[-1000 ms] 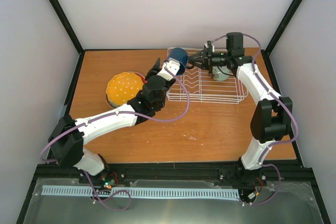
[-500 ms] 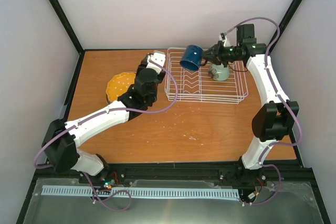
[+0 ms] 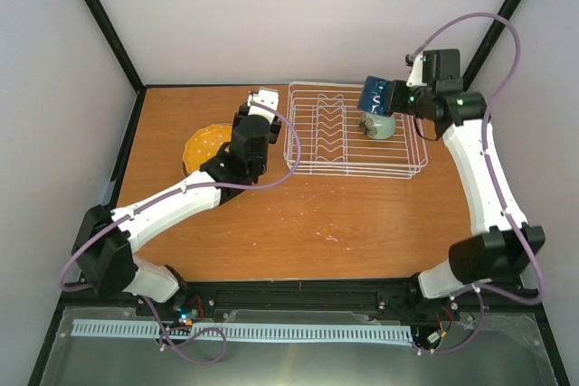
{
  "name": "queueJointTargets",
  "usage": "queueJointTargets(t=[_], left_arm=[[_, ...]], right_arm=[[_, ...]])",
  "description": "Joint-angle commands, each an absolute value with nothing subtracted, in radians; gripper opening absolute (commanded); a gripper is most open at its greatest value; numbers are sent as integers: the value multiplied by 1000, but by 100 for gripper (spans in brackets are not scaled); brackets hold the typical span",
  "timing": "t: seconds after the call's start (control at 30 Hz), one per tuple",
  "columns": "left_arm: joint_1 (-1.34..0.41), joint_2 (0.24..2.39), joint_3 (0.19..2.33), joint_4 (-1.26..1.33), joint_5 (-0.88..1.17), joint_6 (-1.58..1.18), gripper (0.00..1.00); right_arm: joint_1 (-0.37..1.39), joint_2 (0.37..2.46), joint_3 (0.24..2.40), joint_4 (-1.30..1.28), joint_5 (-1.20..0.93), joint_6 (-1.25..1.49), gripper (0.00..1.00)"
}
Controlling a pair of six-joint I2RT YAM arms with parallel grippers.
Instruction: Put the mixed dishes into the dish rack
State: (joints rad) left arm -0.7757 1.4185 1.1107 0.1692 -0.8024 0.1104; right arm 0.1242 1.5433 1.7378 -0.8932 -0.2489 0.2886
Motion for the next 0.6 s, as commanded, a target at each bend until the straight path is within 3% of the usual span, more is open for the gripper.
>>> queueJointTargets(t=[0.0, 0.3, 0.57], left_arm=[[-765, 1441, 1163, 157, -768, 71, 42], [-764, 1468, 1159, 145, -740, 53, 42], [-762, 1492, 1156, 137, -735, 59, 42]], right_arm=[[177, 1385, 1581, -695, 90, 176, 3], [234, 1089, 1073, -251, 264, -29, 3], [236, 1078, 914, -30, 177, -104, 3]])
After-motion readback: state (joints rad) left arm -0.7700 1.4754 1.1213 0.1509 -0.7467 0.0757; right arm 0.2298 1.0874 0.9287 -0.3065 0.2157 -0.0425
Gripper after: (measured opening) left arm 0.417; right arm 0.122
